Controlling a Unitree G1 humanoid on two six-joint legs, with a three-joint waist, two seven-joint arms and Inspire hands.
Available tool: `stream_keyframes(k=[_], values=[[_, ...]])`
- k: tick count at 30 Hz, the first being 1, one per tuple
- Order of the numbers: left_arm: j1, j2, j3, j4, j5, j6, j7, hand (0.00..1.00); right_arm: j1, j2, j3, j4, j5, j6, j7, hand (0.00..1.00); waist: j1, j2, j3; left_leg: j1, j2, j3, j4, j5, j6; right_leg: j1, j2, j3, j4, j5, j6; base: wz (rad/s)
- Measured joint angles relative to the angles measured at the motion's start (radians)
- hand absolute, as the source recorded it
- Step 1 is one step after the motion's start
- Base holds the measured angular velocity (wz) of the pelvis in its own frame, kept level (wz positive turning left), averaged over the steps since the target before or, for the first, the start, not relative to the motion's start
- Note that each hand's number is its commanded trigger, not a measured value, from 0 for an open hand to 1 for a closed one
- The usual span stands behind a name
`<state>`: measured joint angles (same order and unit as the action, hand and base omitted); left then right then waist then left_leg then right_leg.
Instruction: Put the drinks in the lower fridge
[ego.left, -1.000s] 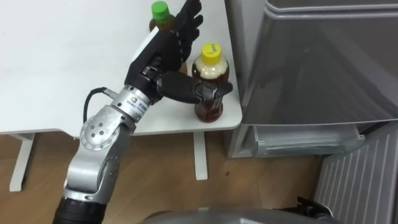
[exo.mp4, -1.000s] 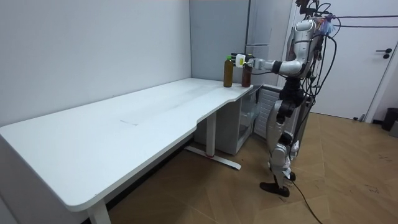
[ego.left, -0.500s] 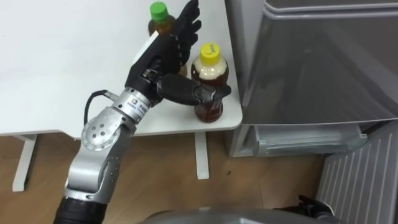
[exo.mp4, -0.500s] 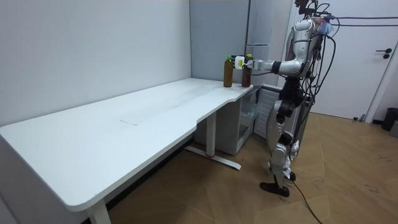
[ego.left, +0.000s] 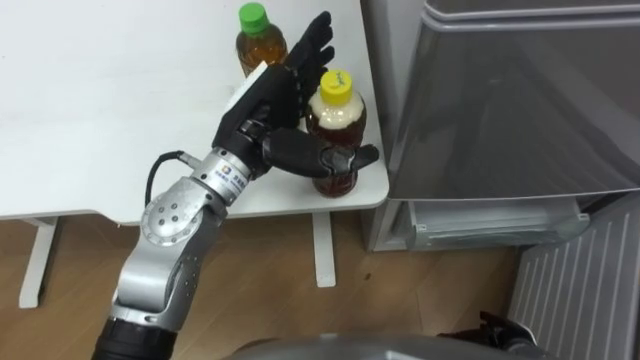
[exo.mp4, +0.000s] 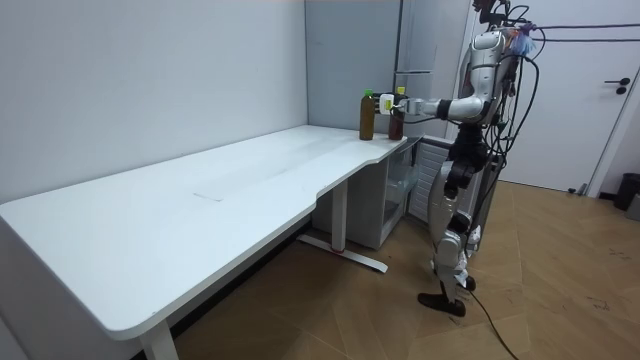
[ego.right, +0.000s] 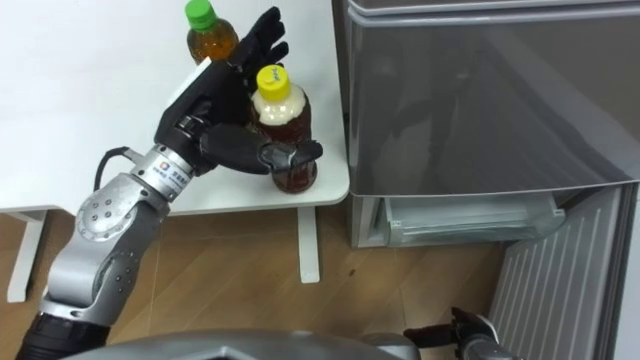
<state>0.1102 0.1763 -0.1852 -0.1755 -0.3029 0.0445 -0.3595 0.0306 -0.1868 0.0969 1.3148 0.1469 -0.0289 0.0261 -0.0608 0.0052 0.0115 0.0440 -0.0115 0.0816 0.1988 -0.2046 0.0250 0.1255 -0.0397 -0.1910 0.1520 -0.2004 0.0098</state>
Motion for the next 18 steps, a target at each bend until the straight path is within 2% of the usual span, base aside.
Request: stream_keyframes(k=[6,7,10,11,18], values=[[0.0,0.0,-0.007,0.007,0.0,0.0,-0.006,0.01,0.0,0.001,0.0,0.0,0.0,0.0,-0.001,0.0,0.0,-0.001,-0.0003,0.0,-0.001,0.0,0.001,0.0,0.0,0.0,0.0,0.0,0.0,0.0,0.0,0.0],[0.0,-0.002,-0.008,0.021,0.0,0.0,-0.007,0.41,0.0,0.001,0.001,0.0,0.0,0.0,-0.001,0.0,0.0,-0.002,-0.0007,0.0,-0.001,0.0,0.001,0.0,0.0,0.0,0.0,0.0,0.0,0.0,0.0,0.0],[0.0,-0.001,-0.014,0.056,0.001,0.0,-0.006,0.89,0.0,0.003,0.001,0.0,0.0,0.0,-0.001,0.0,0.001,-0.003,-0.0011,-0.001,-0.001,0.001,0.003,0.0,0.0,-0.001,0.0,0.0,0.0,0.0,0.0,0.0],[0.0,-0.001,-0.017,0.058,0.001,0.0,-0.006,1.0,0.0,0.004,0.001,0.0,0.0,0.0,-0.001,0.0,0.001,-0.004,-0.0018,-0.002,-0.001,0.001,0.004,0.0,0.0,-0.003,0.0,0.0,0.0,0.0,0.0,0.0],[0.0,-0.002,-0.019,0.058,0.001,0.0,-0.011,1.0,0.0,0.007,0.001,0.0,0.0,0.001,-0.002,0.0,0.0,-0.005,-0.005,-0.002,-0.001,0.001,0.005,0.0,0.0,-0.001,0.0,-0.001,0.001,0.0,0.0,0.0]])
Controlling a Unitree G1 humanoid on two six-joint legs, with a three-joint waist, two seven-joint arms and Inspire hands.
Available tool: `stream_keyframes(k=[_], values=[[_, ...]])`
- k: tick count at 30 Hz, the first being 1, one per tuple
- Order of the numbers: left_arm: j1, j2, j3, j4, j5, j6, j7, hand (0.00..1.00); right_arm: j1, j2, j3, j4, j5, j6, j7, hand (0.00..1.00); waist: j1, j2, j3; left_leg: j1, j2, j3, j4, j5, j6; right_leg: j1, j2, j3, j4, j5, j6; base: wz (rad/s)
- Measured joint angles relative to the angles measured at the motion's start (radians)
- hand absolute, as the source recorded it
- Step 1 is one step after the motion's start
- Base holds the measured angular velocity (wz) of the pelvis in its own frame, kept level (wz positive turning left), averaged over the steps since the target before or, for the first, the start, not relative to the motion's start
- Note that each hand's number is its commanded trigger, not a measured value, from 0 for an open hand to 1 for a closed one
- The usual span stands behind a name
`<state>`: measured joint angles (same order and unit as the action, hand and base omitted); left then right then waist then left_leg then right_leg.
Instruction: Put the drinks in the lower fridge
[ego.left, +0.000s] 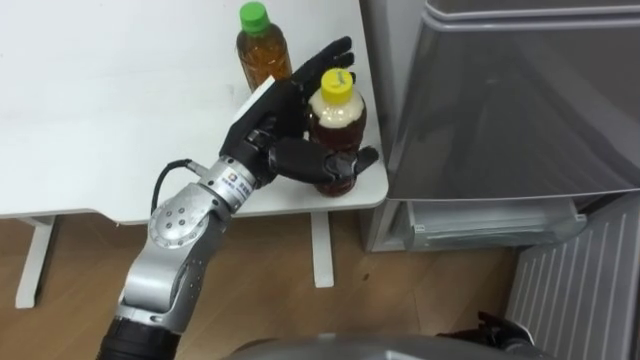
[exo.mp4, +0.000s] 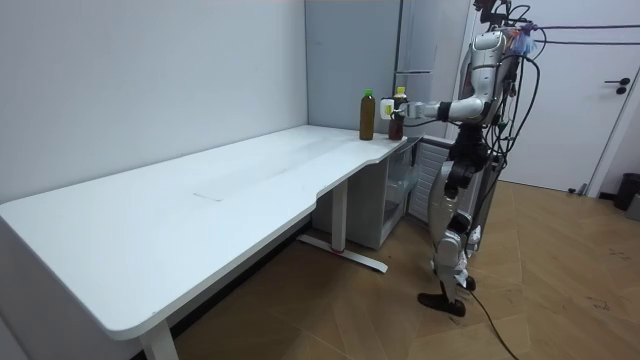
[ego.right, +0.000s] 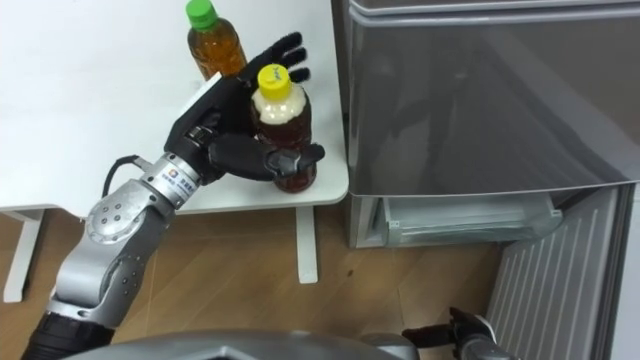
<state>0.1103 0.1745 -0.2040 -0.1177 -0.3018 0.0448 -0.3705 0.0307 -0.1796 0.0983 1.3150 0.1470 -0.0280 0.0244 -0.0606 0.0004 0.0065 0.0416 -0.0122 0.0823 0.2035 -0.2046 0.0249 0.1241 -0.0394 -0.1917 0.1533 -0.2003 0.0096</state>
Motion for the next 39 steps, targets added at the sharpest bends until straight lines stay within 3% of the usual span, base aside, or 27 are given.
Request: stream_keyframes(k=[14,29,39], values=[[0.005,0.013,-0.008,0.008,0.002,0.002,-0.006,1.0,0.0,0.001,0.0,0.0,0.001,0.0,0.001,0.0,0.001,0.003,-0.0011,0.0,0.0,0.0,-0.001,0.0,0.0,-0.002,0.0,0.0,0.0,0.0,0.0,0.0],[0.001,0.005,-0.007,-0.005,0.047,0.002,0.007,1.0,-0.02,0.0,0.023,-0.001,-0.002,0.001,0.024,0.0,0.002,0.003,0.0001,-0.005,0.001,-0.001,0.001,0.0,0.0,-0.004,-0.001,-0.002,0.0,0.0,0.0,0.0],[-0.005,-0.004,-0.009,-0.011,0.039,0.0,0.005,1.0,-0.054,0.007,0.109,-0.082,-0.083,0.004,0.052,0.0,0.014,-0.003,0.0038,-0.014,0.001,-0.002,0.003,0.0,0.0,-0.011,-0.002,-0.004,0.001,0.0,0.0,0.0]])
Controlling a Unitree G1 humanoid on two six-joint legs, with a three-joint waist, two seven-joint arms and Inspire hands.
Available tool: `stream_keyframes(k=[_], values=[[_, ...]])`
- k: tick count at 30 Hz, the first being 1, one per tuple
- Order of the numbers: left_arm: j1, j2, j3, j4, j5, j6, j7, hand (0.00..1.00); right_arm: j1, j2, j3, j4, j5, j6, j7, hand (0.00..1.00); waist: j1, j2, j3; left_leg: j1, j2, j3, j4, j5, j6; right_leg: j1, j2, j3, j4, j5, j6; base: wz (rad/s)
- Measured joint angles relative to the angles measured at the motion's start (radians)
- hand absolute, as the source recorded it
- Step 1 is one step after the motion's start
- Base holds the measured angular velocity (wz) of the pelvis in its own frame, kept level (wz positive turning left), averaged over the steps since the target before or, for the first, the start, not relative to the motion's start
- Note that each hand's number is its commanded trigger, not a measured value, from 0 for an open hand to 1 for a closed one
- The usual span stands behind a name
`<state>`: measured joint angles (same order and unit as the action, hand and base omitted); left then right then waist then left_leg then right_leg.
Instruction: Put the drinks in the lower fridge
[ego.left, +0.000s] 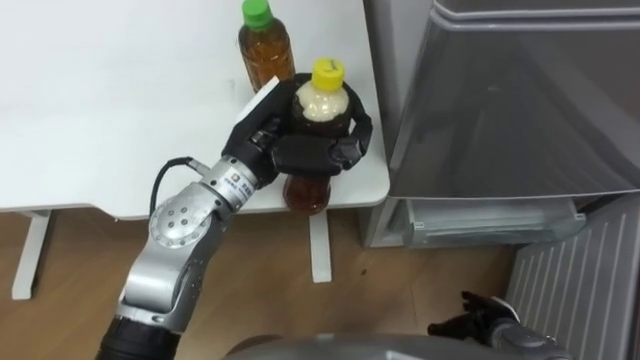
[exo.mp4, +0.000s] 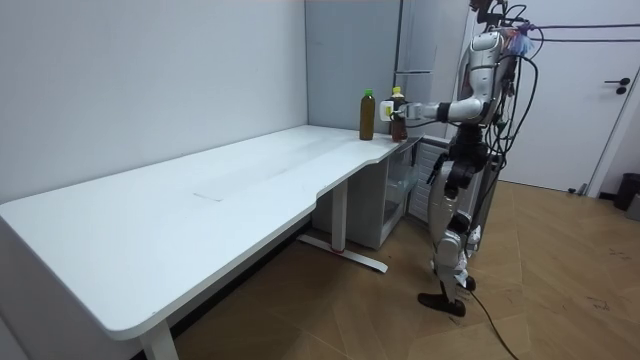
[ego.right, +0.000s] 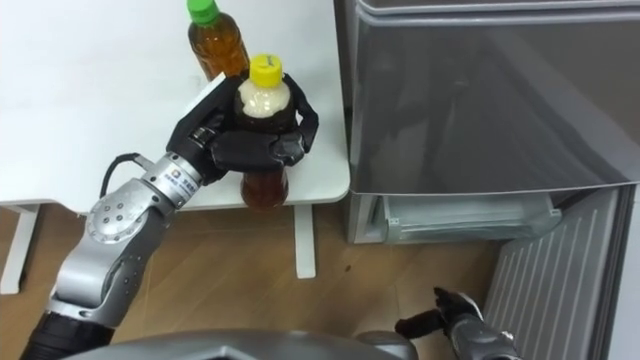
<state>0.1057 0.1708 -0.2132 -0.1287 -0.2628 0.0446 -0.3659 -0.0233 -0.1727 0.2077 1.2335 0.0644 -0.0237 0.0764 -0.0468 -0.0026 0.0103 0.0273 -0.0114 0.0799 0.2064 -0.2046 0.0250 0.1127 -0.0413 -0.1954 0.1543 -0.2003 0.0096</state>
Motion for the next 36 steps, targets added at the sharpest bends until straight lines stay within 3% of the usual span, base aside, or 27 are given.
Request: stream_keyframes(k=[8,15,20,27,36], values=[[0.0,0.001,-0.049,-0.004,-0.016,-0.001,-0.019,1.0,-0.018,0.035,0.123,-0.212,-0.003,-0.001,0.127,0.0,0.012,-0.014,0.0031,-0.006,-0.001,-0.003,0.012,0.0,0.0,0.001,-0.004,-0.012,0.001,0.0,0.0,0.03],[0.004,0.014,-0.069,0.003,-0.041,-0.001,-0.05,1.0,-0.016,0.035,0.125,-0.241,-0.013,0.003,0.238,0.0,0.027,-0.017,0.0046,-0.025,0.0,-0.019,0.032,-0.002,0.002,0.004,-0.006,-0.043,0.009,0.0,0.001,0.11],[0.04,0.043,-0.078,0.05,-0.041,0.0,-0.087,1.0,-0.011,0.026,0.121,-0.356,-0.025,0.008,0.283,0.0,0.027,-0.007,-0.0006,-0.051,-0.001,-0.04,0.051,-0.002,0.004,-0.008,-0.007,-0.059,0.023,-0.001,0.001,0.08],[0.064,0.073,-0.084,0.097,-0.041,0.001,-0.131,1.0,-0.011,0.03,0.125,-0.426,-0.027,0.011,0.323,0.0,0.032,-0.006,0.0006,-0.073,-0.004,-0.062,0.079,-0.005,0.007,-0.009,-0.009,-0.084,0.033,-0.001,0.001,0.13],[0.067,0.072,-0.083,0.097,-0.041,0.001,-0.173,1.0,-0.01,0.022,0.127,-0.451,-0.025,0.021,0.377,0.0,0.056,-0.004,0.0011,-0.084,-0.005,-0.07,0.099,-0.007,0.01,-0.009,-0.011,-0.103,0.038,-0.001,0.001,0.02]])
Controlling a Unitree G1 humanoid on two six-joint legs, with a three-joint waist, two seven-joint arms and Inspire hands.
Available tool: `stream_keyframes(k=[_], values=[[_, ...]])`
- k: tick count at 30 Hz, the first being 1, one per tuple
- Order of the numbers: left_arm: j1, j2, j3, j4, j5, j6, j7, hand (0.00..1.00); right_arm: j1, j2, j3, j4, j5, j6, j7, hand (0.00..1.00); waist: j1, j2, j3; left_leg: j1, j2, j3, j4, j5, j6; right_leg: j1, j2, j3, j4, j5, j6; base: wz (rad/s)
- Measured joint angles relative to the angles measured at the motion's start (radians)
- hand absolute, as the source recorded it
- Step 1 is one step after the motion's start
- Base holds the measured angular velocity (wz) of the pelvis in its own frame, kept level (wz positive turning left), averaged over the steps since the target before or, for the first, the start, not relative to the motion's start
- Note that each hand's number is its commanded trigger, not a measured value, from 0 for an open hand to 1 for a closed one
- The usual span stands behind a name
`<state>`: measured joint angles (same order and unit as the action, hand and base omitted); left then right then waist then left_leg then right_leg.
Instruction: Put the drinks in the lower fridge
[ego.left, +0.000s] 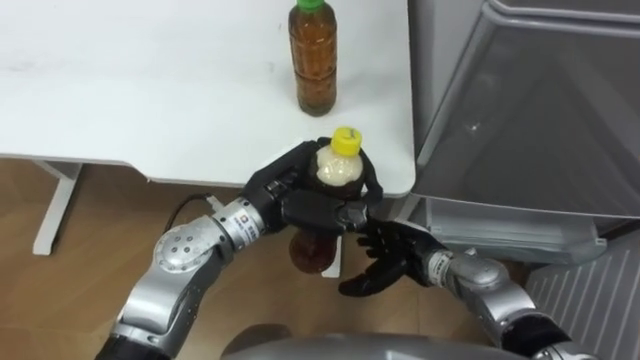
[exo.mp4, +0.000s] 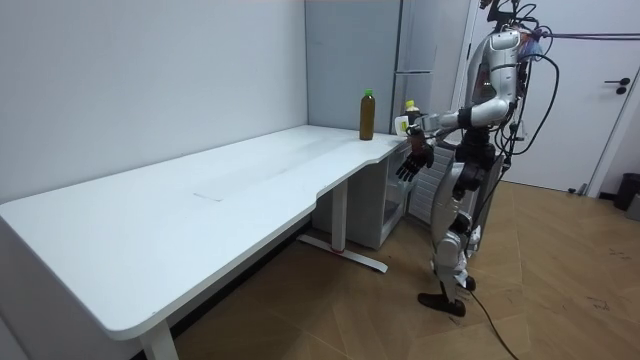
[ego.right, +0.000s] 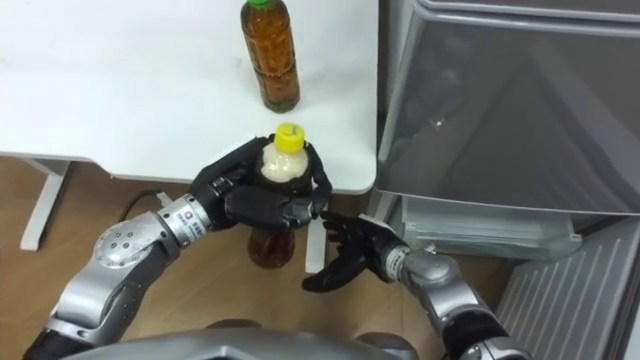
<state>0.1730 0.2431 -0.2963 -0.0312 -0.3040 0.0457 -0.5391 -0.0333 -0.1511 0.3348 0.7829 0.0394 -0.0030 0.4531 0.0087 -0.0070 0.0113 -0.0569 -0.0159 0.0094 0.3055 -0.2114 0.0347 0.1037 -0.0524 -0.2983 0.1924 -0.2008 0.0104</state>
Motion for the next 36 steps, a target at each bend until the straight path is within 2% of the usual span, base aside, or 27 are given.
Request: stream_keyframes(k=[14,21,26,29,36], values=[[0.017,-0.002,0.001,0.005,0.002,0.0,-0.002,1.0,0.003,0.0,0.01,-0.108,0.009,0.004,0.112,0.0,0.001,-0.006,0.0025,-0.003,0.0,-0.008,0.0,0.0,0.0,-0.003,0.0,-0.003,0.002,0.0,0.001,0.0],[0.017,-0.003,0.002,0.004,0.0,0.0,-0.002,1.0,0.034,0.001,0.017,-0.132,0.048,0.007,0.185,0.0,0.003,-0.008,0.0015,-0.009,-0.004,-0.013,0.006,0.0,0.0,-0.007,-0.001,-0.002,-0.004,-0.001,0.001,0.0],[0.014,-0.022,0.01,0.005,0.002,0.0,-0.002,1.0,0.044,0.007,0.047,-0.132,0.135,0.019,0.262,0.0,0.009,-0.017,0.002,-0.01,-0.002,-0.01,0.002,0.0,0.0,-0.013,0.001,0.012,-0.001,-0.001,0.001,-0.03],[0.012,-0.039,0.01,0.005,0.001,0.0,-0.002,1.0,0.044,0.019,0.081,-0.132,0.186,0.028,0.315,0.0,0.013,-0.03,0.0063,-0.017,-0.001,-0.009,0.004,0.0,0.0,-0.018,0.001,0.013,0.007,-0.001,0.001,0.0],[-0.001,-0.04,0.01,0.005,0.001,0.0,-0.012,1.0,0.043,0.015,0.079,-0.132,0.279,0.07,0.35,0.0,0.02,-0.033,0.0075,-0.021,-0.006,-0.01,0.011,-0.002,0.004,-0.021,-0.004,0.013,0.012,-0.002,0.004,0.0]])
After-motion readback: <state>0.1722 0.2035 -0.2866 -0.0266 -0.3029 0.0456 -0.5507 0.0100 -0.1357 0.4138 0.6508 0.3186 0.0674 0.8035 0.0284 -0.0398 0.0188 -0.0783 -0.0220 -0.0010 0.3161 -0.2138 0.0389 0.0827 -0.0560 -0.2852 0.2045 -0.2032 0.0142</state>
